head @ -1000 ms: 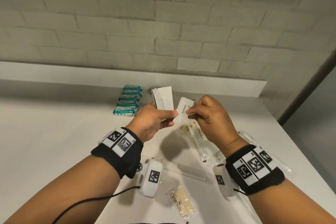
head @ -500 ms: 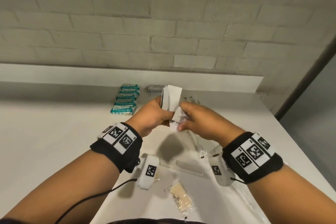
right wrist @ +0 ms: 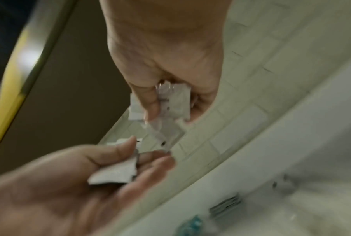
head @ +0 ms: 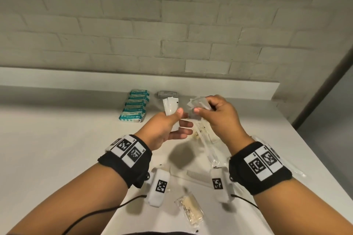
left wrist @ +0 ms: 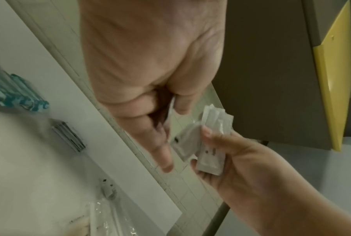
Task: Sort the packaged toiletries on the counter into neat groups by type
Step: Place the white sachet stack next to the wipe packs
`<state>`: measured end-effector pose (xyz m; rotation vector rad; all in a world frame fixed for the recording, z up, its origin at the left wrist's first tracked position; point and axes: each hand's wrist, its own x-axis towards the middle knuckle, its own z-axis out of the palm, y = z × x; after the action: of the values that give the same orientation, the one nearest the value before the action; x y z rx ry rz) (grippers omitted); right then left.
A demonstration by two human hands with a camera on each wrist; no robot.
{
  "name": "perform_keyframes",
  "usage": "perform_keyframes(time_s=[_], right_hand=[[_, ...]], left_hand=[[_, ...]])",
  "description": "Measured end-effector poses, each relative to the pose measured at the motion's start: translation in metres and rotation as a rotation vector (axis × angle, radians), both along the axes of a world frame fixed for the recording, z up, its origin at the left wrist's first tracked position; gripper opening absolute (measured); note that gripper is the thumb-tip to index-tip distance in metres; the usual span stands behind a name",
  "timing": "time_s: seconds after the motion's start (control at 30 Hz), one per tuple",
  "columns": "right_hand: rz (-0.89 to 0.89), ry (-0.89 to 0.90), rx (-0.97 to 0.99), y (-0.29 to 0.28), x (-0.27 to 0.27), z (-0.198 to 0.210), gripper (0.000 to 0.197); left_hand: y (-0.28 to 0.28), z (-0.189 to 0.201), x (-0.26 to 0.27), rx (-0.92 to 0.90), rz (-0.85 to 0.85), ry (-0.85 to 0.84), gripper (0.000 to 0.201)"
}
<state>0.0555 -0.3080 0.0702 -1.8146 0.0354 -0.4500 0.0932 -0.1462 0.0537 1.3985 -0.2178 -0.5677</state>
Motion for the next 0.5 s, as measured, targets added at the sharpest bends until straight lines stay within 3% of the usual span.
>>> perform_keyframes(time_s=[0.07,0.2,0.37,0.5], right_hand=[[-0.056,-0.082,-0.16,-0.001,-0.002,-0.001,0.027],[0.054,0.041,-0.437,0.006,-0.009,-0.014,0.024],[0.182,0.021,-0.503,0.003,-0.016,-0.021,0.031],[0.157,0.065,-0.586,-0.009,-0.017,-0.015,0.009]], left_hand=[[0.003,-0.001,0.003,-0.005,0.011,0.009,0.037],[0.002,-0.001,0.002,-0.147,-0.007,0.035,0.035],[0.0,-0.005,0.005,-0.182,0.06,-0.005,0.027],[0.004,-0.003,0.012,-0.07,0.168,-0.033,0.031]])
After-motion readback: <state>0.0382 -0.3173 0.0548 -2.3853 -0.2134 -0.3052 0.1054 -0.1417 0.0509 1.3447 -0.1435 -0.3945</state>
